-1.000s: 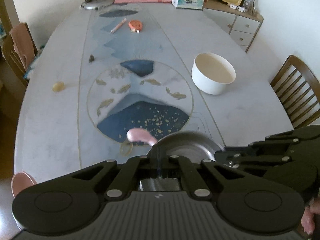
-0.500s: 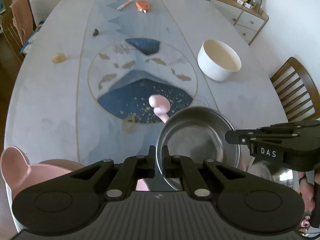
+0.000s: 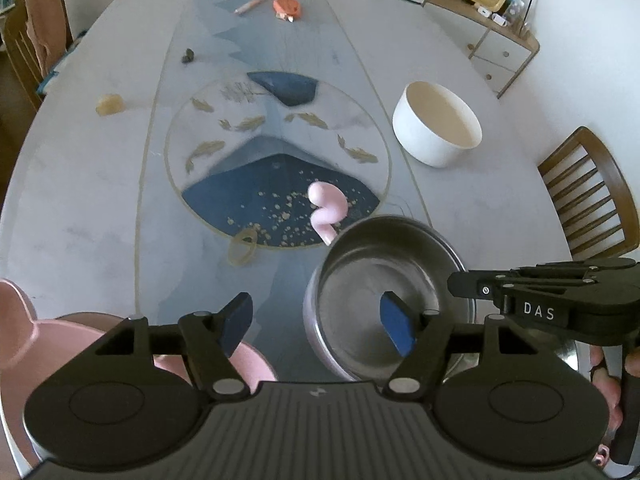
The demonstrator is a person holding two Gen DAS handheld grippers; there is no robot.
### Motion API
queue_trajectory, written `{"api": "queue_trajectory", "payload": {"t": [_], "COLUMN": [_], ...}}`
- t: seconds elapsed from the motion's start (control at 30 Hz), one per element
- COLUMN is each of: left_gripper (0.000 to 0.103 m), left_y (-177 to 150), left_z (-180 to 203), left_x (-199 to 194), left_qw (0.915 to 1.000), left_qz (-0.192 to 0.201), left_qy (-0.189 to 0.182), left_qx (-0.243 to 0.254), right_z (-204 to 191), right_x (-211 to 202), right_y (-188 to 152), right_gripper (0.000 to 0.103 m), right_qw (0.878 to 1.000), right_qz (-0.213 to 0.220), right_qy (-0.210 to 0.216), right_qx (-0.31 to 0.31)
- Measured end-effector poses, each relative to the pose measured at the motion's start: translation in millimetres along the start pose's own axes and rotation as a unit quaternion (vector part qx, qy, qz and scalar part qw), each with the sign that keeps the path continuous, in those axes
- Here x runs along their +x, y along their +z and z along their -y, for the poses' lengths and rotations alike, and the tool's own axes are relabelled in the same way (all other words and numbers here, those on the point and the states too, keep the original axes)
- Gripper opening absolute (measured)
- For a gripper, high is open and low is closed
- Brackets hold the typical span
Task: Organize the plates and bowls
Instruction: 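Lift the steel saucepan off the table with both tools, then carry the saucepan over the large steel bowl and lower it inside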
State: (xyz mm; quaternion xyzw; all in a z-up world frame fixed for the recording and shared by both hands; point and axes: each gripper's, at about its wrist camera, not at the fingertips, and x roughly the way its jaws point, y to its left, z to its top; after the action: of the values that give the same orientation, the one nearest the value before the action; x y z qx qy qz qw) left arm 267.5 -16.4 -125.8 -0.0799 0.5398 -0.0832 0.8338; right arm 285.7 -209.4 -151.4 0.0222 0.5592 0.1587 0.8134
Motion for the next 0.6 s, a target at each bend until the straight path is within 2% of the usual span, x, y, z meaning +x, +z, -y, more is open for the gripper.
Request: {"api": "queue_trajectory", "payload": {"t": [0.1,0.17,0.27,0.53,0.6], "left_gripper": [0.068,0.052,0.036,0.011,0.01], "left_y": [-3,-5,-8,-10,-10], "left_z": [5,6,8,7,5], "left_x": [8,13,19,21,21], "left_qw": [0.9999,0.9998,0.9995,0.9991,0.9991], "left_qz": [-0.011,-0.019,-0.031,-0.032,-0.03], "left_qy": [0.003,0.001,0.002,0.023,0.024], "left_qx": [0.001,-0.004,-0.007,-0.015,-0.017], "right_z": [0,1,1,0,0], "right_x": [0,0,-1,-2,-3], "right_y": [0,0,0,-1,-4], "right_gripper": [0.006,0.006,0.006,0.007,0.007], "right_qw": [1.0,1.0,1.0,1.0,1.0], "right_qz": [0.001,0.0,0.0,0.0,-0.002], "right_qy": [0.001,0.001,0.001,-0.002,0.0], "right_qx": [0.001,0.001,0.002,0.006,0.015]}}
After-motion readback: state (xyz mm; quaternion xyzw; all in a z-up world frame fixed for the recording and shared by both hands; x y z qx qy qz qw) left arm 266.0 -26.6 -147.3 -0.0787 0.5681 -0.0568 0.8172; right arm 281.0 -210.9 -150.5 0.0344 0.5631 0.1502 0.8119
